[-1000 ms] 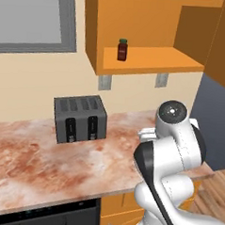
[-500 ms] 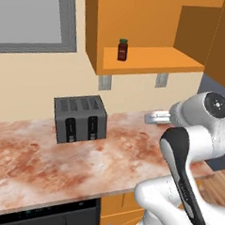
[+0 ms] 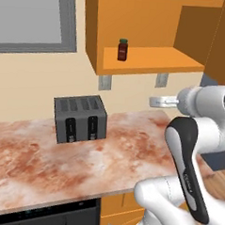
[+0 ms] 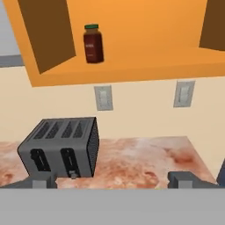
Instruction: Collect the paprika, ketchup, and shaker from the cabinet and place them next to the stove.
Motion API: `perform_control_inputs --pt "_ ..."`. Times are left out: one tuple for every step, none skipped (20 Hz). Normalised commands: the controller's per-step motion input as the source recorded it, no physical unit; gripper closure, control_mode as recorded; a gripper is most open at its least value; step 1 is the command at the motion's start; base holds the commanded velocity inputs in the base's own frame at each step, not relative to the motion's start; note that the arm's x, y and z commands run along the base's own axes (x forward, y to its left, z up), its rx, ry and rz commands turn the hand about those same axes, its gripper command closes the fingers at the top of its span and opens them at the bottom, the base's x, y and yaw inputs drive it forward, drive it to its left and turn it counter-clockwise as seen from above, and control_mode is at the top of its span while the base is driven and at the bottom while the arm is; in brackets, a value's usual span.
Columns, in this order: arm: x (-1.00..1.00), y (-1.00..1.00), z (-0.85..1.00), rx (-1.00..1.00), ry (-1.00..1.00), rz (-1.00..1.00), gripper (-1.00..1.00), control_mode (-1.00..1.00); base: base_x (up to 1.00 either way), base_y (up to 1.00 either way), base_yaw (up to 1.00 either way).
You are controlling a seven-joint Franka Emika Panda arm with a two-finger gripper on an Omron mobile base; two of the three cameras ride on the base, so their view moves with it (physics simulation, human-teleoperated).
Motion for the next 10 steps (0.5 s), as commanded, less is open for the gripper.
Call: perform_control_inputs --pt "0.11 0.00 0.58 0.00 -0.17 0.01 -1.00 -1.00 0.00 0.00 0.00" --pt "0.09 0.00 0.53 0.00 -0.17 0.01 -1.00 -1.00 0.00 0.00 0.00" --pt "0.09 0.00 0.49 0.00 -0.17 0.01 -1.00 -1.00 0.00 0.00 0.00" --pt "0.08 0.00 0.48 0.01 -0.18 0.01 -1.00 -1.00 0.00 0.00 0.00" --pt "0.08 0.00 0.44 0.02 -0.17 0.02 -1.00 -1.00 0.00 0.00 0.00" --pt "0.08 0.00 0.41 0.03 -0.17 0.03 -1.00 -1.00 0.00 0.00 0.00" --pt "0.08 0.00 0.41 0.03 -0.17 0.03 -1.00 -1.00 0.00 0.00 0.00" --pt "0.09 0.00 0.41 0.03 -0.17 0.03 -1.00 -1.00 0.00 0.00 0.00" --pt "0.12 0.00 0.38 0.01 -0.16 0.03 -1.00 -1.00 0.00 0.00 0.00" --pt "0.15 0.00 0.39 0.01 -0.15 0.03 -1.00 -1.00 0.00 0.00 0.00"
